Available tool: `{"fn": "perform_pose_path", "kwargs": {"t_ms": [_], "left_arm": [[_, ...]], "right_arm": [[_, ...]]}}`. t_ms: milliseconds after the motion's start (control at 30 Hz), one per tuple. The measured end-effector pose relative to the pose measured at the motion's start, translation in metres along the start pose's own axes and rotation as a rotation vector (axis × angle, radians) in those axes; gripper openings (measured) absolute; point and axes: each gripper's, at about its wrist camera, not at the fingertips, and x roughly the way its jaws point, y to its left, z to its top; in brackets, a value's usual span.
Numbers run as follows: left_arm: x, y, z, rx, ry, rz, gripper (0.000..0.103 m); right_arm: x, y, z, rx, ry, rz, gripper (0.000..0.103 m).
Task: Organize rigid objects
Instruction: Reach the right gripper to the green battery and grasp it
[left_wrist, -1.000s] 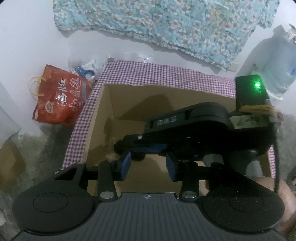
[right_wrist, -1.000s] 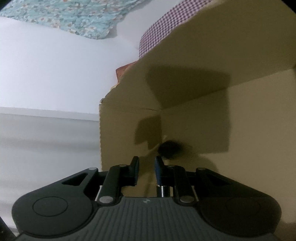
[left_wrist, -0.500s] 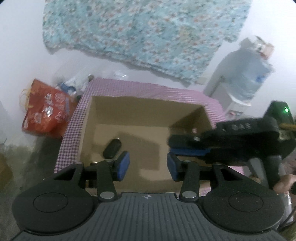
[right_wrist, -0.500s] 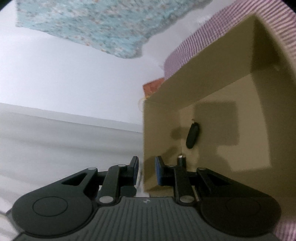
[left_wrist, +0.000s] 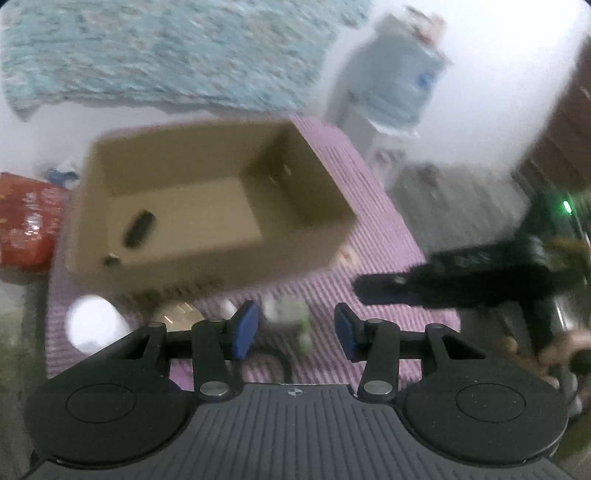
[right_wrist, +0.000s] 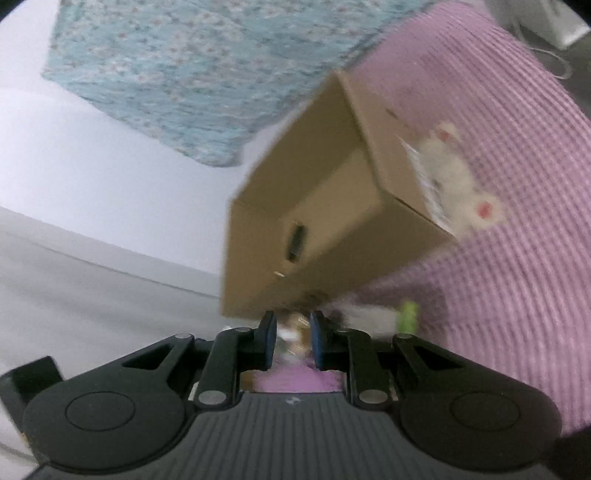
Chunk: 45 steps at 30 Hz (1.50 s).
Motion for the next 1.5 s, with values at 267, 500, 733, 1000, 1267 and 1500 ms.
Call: {"fn": "perform_pose_path", "kwargs": {"t_ms": [267, 500, 733, 1000, 1267, 1500], "left_arm": [[0.071, -0.022, -0.025, 0.099, 0.097, 0.020, 0.045], [0.113, -0.030, -0.033, 0.166, 0.138, 0.079, 0.040], [0.139, -0.028, -0.033, 0.172, 0.190, 0.098, 0.026], [0.151, -0.032, -0.028, 0.170, 0.219, 0.074, 0.026], [0.165, -0.050, -0.028, 0.223, 0.233, 0.067, 0.026], [0.169, -0.055, -0.027, 0.239, 0.231, 0.088, 0.026]], "right_arm": [[0.033, -0.032, -0.021, -0.081, 0.072, -0.231, 0.022], [0.073, -0.033, -0.013, -0.151, 0.141, -0.284, 0.022], [0.100, -0.026, -0.010, -0.220, 0.172, -0.321, 0.021], [0.088, -0.032, -0.011, -0.200, 0.162, -0.321, 0.016], [0.076, -0.050, -0.008, -0.122, 0.170, -0.303, 0.016], [0.065, -0.061, 0.005, -0.080, 0.166, -0.276, 0.016]]}}
